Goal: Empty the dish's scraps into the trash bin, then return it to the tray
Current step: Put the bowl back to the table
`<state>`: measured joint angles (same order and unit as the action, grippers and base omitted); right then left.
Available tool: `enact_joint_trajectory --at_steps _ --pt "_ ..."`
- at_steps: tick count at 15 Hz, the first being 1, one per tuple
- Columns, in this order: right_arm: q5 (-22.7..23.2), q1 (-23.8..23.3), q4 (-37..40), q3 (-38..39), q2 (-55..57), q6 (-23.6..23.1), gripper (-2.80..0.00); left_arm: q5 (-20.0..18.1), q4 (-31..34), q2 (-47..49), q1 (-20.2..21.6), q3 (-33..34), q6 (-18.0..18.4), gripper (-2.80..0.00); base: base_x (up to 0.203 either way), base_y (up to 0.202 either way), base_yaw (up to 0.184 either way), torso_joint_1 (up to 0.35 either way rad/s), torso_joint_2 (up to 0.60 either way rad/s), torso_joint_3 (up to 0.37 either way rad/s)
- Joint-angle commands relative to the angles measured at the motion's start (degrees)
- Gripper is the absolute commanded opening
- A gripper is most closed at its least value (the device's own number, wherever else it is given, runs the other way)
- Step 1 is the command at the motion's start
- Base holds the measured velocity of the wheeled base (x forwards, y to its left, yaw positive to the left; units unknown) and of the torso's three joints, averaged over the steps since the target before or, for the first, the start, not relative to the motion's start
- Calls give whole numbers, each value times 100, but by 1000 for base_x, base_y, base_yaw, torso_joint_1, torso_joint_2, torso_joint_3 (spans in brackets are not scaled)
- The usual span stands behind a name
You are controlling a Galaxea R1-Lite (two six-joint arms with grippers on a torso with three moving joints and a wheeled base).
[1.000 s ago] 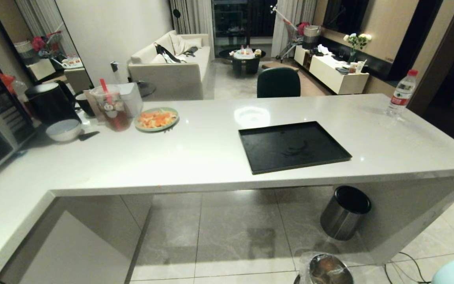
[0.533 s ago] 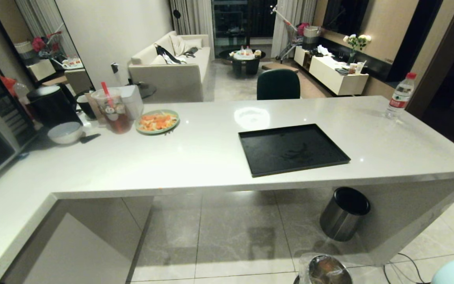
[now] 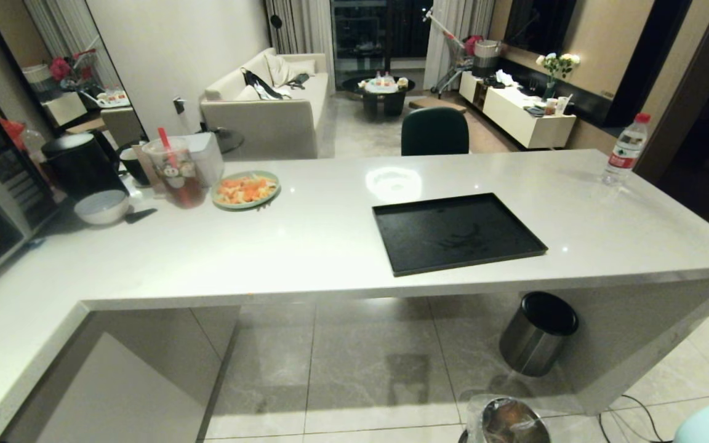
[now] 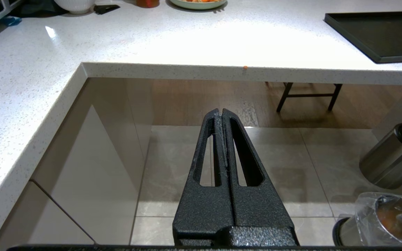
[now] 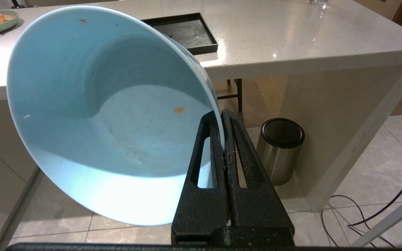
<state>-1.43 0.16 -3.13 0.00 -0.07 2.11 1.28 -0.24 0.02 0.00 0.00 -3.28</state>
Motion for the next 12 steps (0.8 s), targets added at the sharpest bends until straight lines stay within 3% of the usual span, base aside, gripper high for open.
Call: enact_joint_trajectory --at_steps 1,4,12 --pt "2 9 -3 0 7 0 -280 3 -3 6 0 0 -6 -280 0 0 0 0 0 0" --pt "2 2 -3 0 7 0 -280 3 -3 6 0 0 -6 -280 31 0 -1 -1 -3 0" --pt "2 2 -3 0 7 0 -280 3 -3 6 0 0 -6 -280 191 0 0 4 2 0"
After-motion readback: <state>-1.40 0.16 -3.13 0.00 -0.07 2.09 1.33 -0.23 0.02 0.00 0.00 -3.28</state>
